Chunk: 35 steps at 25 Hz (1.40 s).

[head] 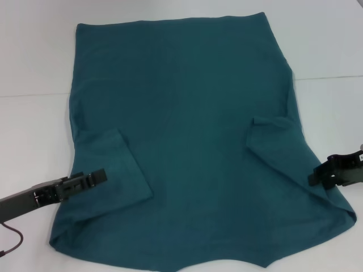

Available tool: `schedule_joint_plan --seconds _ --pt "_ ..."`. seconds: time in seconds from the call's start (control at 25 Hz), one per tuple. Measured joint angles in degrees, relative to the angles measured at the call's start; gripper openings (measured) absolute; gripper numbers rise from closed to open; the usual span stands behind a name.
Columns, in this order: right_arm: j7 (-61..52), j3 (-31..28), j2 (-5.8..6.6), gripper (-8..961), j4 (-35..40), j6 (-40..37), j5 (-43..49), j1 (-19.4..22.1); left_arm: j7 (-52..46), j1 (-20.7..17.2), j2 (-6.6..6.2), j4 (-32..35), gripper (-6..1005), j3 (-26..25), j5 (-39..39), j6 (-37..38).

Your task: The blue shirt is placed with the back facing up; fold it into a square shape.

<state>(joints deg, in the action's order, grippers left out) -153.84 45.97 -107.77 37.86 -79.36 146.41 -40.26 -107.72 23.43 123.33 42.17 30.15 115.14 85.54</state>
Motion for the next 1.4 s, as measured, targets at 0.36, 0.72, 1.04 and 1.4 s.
schedule_joint_plan --seconds 0.36,0.72,1.04,1.4 --pt "0.9 -0.3 -1.04 406 -1.3 2.1 -1.0 -0.2 0.1 0.1 -0.03 -0.1 963 0.0 0.0 -0.4" --pt "7.0 -0.1 -2.27 405 -2.9 1.5 -4.9 -1.0 0.1 0.3 -0.03 -0.2 962 0.0 0.0 -0.6" --pt "8.4 6.0 -3.63 405 -2.5 1.1 -4.4 -2.0 0.1 0.4 -0.03 -0.2 962 0.0 0.0 -0.6" --pt "11.5 -1.3 -2.77 405 1.0 -3.0 -7.9 -0.6 0.0 0.1 -0.02 -0.2 962 0.0 0.0 -0.7"
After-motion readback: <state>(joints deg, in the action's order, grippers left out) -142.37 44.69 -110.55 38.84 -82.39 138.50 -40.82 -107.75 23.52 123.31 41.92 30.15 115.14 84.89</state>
